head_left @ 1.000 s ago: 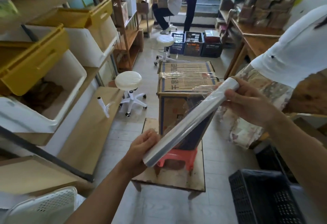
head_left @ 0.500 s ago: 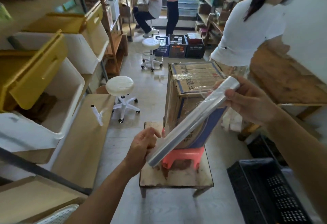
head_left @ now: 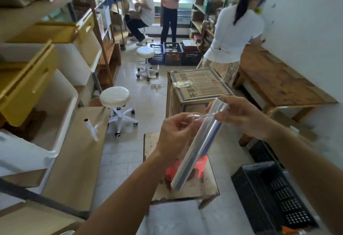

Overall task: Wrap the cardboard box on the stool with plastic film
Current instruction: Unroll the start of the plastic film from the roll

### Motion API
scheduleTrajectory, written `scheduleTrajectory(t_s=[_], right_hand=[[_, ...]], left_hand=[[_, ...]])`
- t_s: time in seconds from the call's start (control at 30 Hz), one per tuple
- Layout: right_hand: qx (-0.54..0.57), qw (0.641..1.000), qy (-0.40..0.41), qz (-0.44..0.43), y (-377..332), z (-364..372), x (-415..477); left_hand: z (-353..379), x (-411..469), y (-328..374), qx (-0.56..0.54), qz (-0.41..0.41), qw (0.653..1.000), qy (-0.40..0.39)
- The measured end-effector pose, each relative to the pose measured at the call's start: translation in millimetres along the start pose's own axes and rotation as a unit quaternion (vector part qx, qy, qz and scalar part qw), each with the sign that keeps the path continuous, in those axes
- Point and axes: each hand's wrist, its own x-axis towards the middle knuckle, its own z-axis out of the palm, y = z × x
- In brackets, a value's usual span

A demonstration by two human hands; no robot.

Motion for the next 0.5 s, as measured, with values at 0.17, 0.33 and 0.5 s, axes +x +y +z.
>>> scheduleTrajectory(t_s=[0.17, 0.33, 0.5], right_hand=[[-0.202, 0.978, 0.043, -0.041, -8.6, -1.1, -9.1], [-0.34, 0.939, 0.052, 0.002, -11.9, -17.3, -22.6], [-0.382, 0.923, -0.032, 0.029, -17.4, -36.8, -34.0]], left_hand=[[12.6, 0.0, -4.3, -0.022, -0.029, 0.999, 0.003], [29.2, -4.3, -5.5, -0.043, -0.042, 0.998, 0.013], [38.0, -2.1, -5.7, 0.072, -0.021, 0.997, 0.015]])
